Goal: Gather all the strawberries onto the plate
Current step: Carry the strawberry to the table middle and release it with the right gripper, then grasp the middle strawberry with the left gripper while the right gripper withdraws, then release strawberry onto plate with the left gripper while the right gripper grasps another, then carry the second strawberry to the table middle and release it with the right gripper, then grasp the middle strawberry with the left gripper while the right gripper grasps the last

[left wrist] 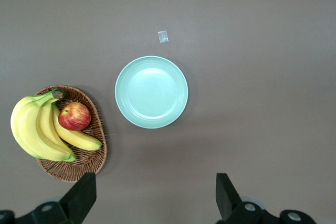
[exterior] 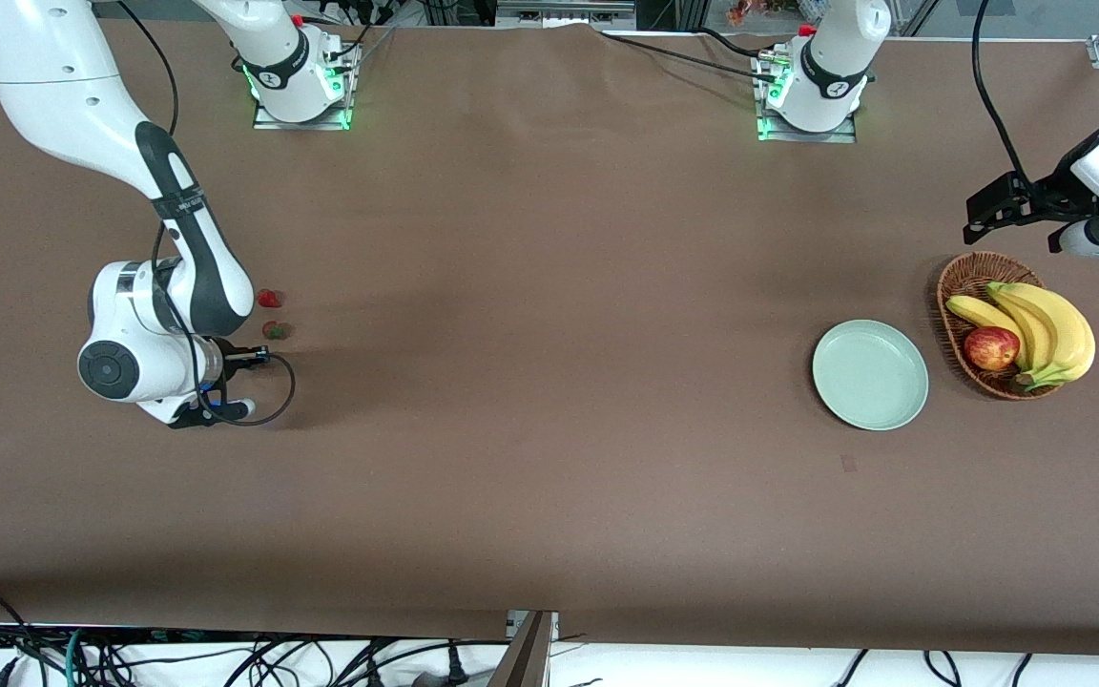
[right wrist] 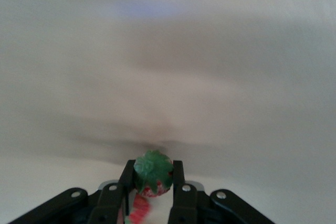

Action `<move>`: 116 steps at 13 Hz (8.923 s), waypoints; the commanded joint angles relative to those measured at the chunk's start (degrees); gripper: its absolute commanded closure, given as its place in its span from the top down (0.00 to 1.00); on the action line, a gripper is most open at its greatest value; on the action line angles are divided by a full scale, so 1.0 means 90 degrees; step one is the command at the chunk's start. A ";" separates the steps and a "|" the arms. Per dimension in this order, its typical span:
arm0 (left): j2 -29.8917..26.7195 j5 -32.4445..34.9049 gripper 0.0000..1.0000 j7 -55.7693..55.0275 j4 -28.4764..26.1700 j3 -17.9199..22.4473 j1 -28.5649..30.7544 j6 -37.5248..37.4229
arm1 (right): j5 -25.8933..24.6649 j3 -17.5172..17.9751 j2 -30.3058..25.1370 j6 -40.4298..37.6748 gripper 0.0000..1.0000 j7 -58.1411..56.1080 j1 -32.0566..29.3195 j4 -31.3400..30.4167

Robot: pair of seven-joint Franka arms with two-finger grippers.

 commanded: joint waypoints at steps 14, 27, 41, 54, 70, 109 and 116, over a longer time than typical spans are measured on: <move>0.0114 -0.0058 1.00 -0.0070 0.0227 0.0016 -0.0039 -0.0148 | 0.0572 0.1112 0.1502 0.2793 0.20 0.7463 0.3868 0.1984; 0.1411 -0.0449 1.00 -0.0283 0.0013 -0.0403 -0.0166 -0.0141 | 0.0523 0.1093 0.1300 0.1741 1.00 0.6592 0.3365 0.2599; 0.3989 0.0254 1.00 -0.3897 -0.1472 -0.0785 -0.2323 0.5536 | -0.0063 -0.0674 0.0635 -0.2085 1.00 0.0161 0.1351 0.1936; 0.3884 0.0264 0.11 -0.4025 -0.1531 -0.0785 -0.2569 0.5421 | -0.0063 -0.0773 -0.0332 -0.0346 0.99 -0.0427 0.0979 -0.0740; 0.3531 0.0692 0.36 0.2713 -0.1305 -0.0697 0.1015 0.3582 | -0.0033 -0.0841 -0.0293 0.0006 0.35 -0.0427 0.0950 -0.0897; 0.3445 -0.0703 1.00 -0.1922 -0.0609 -0.0765 -0.0633 0.2573 | 0.3521 -0.1972 0.0997 0.1057 1.00 0.4103 0.5297 0.2531; 0.2595 -0.0654 1.00 -0.6033 -0.3098 -0.0824 -0.2303 0.4984 | 0.3492 -0.4286 0.0859 -0.1799 1.00 -0.0353 0.5022 0.1712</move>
